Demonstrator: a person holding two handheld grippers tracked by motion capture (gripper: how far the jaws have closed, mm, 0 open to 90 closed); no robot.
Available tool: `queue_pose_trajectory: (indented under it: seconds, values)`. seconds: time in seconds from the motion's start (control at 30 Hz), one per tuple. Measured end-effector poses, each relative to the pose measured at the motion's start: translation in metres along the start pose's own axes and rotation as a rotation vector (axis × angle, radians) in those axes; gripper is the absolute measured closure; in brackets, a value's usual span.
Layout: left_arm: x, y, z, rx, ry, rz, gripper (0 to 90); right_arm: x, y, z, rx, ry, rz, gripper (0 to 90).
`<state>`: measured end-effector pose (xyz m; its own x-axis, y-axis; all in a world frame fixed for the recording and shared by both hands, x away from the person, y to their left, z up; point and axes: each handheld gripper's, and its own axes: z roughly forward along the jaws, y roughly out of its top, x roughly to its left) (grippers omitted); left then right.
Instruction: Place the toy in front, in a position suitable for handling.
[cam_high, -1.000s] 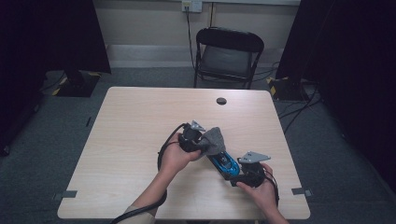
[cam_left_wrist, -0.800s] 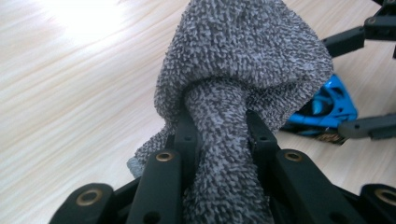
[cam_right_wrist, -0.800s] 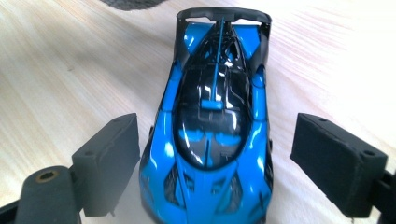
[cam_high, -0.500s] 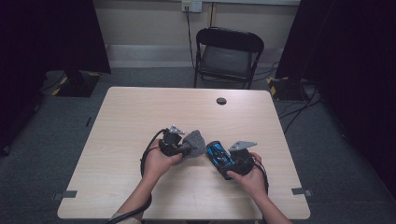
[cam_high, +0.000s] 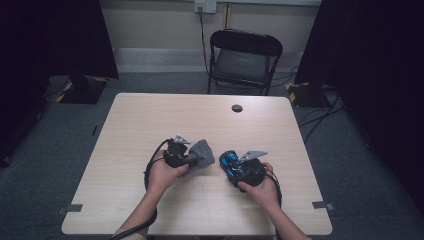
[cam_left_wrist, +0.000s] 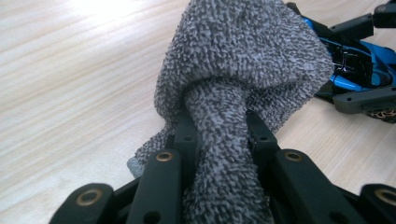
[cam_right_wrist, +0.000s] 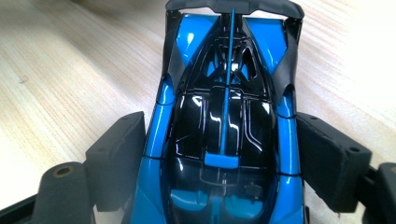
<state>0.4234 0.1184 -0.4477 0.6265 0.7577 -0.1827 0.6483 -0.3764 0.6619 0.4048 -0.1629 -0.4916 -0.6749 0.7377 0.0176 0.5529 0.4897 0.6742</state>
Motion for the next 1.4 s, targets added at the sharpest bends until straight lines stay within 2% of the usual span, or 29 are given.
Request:
queue_pose_trajectory:
  seconds: [0.13,0.17,0.23,0.4,0.63,0.83,0.93,0.97,1.13,1.27,1.4]
  values:
    - [0.001,0.0,-0.002,-0.001,0.007,-0.003,71.8,0.002,-0.001,-0.002,-0.003,-0.007,0.006,23.0]
    - [0.002,0.0,-0.002,0.0,0.007,-0.005,71.8,0.004,-0.003,-0.004,-0.01,-0.014,-0.013,24.0]
    - [0.002,0.001,-0.001,0.001,0.01,-0.007,71.8,0.004,-0.004,-0.005,-0.008,-0.013,-0.019,24.3]
    - [0.002,0.003,0.0,-0.003,0.012,-0.014,71.8,0.006,-0.01,-0.012,0.002,0.002,-0.061,25.4]
    - [-0.002,0.009,0.006,-0.012,0.015,-0.022,71.8,0.006,-0.019,-0.02,-0.006,0.029,-0.082,25.4]
    - [-0.013,0.021,0.024,-0.026,0.01,-0.035,71.7,0.006,-0.024,-0.023,-0.023,0.043,-0.078,25.4]
    - [-0.02,0.031,0.039,-0.012,0.015,-0.023,71.7,0.006,-0.027,-0.024,-0.037,0.046,-0.077,25.3]
    - [-0.02,0.031,0.039,-0.012,0.015,-0.023,71.7,0.006,-0.027,-0.024,-0.037,0.046,-0.077,25.3]
    - [-0.032,0.041,0.062,0.019,0.051,0.001,71.6,0.005,-0.028,-0.024,-0.045,0.051,-0.078,25.3]
    - [-0.042,0.042,0.073,0.06,0.015,0.02,71.8,0.005,-0.028,-0.024,-0.046,0.05,-0.075,25.3]
    - [-0.045,0.041,0.071,0.084,-0.006,0.043,72.1,0.005,-0.029,-0.024,-0.052,0.05,-0.072,25.2]
